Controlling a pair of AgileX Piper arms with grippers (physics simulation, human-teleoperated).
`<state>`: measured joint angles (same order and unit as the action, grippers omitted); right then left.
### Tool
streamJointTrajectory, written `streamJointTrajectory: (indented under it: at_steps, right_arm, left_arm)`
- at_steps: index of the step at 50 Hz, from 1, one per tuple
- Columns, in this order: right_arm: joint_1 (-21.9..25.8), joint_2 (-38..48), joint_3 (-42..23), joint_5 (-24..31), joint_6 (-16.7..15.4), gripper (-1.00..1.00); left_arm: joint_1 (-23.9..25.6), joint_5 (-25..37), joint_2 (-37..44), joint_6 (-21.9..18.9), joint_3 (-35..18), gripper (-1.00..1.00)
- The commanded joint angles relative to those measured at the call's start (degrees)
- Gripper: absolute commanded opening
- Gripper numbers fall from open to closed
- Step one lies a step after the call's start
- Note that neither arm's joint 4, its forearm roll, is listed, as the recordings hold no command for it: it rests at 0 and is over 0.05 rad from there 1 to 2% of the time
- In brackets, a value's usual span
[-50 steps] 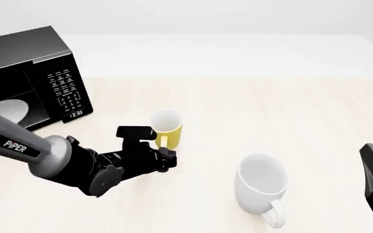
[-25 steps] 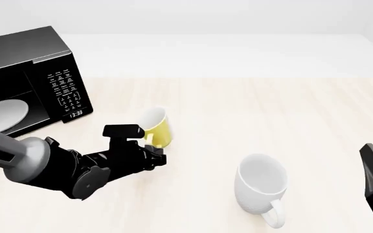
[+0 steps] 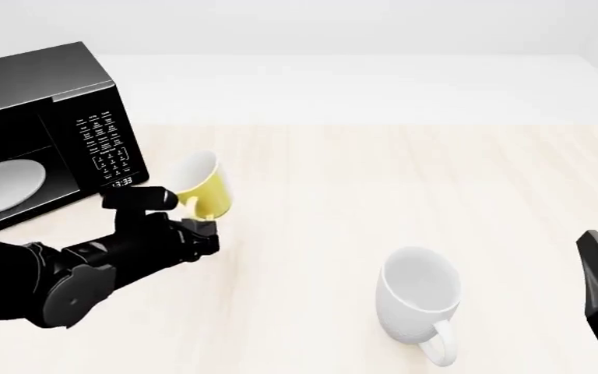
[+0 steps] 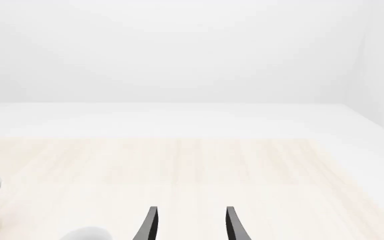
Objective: Put the yellow and white mug in the microwave and close it.
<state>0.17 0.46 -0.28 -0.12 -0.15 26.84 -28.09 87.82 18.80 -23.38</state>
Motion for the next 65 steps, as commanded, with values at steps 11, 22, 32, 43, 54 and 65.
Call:
streamJointTrajectory:
  at_steps: [11,22,32,43,54,65]
  right_arm:
    - [0.0,-0.1,0.0,0.0,0.0,1.0]
    - [0.0,-0.1,0.0,0.0,0.0,1.0]
    - [0.0,-0.1,0.0,0.0,0.0,1.0]
    - [0.0,-0.1,0.0,0.0,0.0,1.0]
    - [0.0,-0.1,0.0,0.0,0.0,1.0]
    - [0.0,-0.1,0.0,0.0,0.0,1.0]
  left_arm:
    - [-10.1,4.0,-13.8,-5.4,4.8,-1.0]
    - [-15.8,3.7,-15.5,-6.9,6.2,-1.0]
    - [-24.6,3.3,-17.2,-9.1,7.1,-1.0]
    - [-30.8,1.9,-15.9,-9.6,7.8,-1.0]
    - [-35.1,0.0,-13.3,-9.9,7.7,-1.0]
    - [-38.8,-2.1,-9.3,-9.3,7.0,-1.0]
